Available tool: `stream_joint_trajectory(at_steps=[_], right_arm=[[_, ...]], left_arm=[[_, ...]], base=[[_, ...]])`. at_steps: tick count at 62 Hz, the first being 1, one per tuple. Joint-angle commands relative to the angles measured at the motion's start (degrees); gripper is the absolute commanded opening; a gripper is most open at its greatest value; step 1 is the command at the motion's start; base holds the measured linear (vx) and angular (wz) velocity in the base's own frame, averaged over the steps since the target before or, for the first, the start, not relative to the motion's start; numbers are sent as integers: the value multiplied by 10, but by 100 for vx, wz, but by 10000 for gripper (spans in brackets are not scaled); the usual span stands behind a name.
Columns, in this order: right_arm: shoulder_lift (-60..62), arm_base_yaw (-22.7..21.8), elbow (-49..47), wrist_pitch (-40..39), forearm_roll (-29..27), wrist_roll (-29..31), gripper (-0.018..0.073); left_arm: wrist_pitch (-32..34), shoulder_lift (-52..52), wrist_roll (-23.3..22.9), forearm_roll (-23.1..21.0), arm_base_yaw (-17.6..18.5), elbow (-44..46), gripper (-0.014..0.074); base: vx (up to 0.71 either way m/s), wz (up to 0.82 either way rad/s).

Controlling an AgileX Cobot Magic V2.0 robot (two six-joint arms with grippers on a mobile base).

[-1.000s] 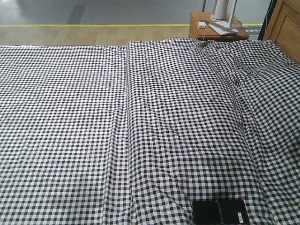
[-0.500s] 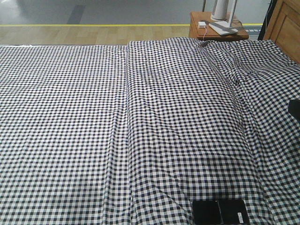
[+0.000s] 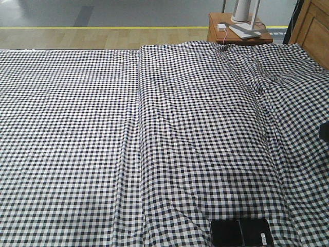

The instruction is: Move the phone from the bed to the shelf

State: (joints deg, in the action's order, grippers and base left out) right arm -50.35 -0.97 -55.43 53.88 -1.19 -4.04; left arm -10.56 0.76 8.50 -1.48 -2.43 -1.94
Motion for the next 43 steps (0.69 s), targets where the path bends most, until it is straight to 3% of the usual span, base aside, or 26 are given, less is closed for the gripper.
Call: stream_joint_trajectory(at_steps=[1, 13, 24, 33, 43], right_arm=[[-14, -18, -52, 1, 2, -6, 691], [-64, -86, -99, 50, -7, 33, 686], [-119, -152, -102, 44, -54, 82, 685], [-190, -217, -102, 39, -132, 166, 678], [-285, -290, -102, 32, -271, 290, 668]], left_arm=[[41, 8, -3, -5, 2, 12, 1], [41, 8, -3, -5, 2, 12, 1], [41, 8, -3, -5, 2, 12, 1], [41, 8, -3, -5, 2, 12, 1], [41, 8, -3, -5, 2, 12, 1]], base=[[0, 0], [0, 0], [0, 0], [0, 0], [0, 0]])
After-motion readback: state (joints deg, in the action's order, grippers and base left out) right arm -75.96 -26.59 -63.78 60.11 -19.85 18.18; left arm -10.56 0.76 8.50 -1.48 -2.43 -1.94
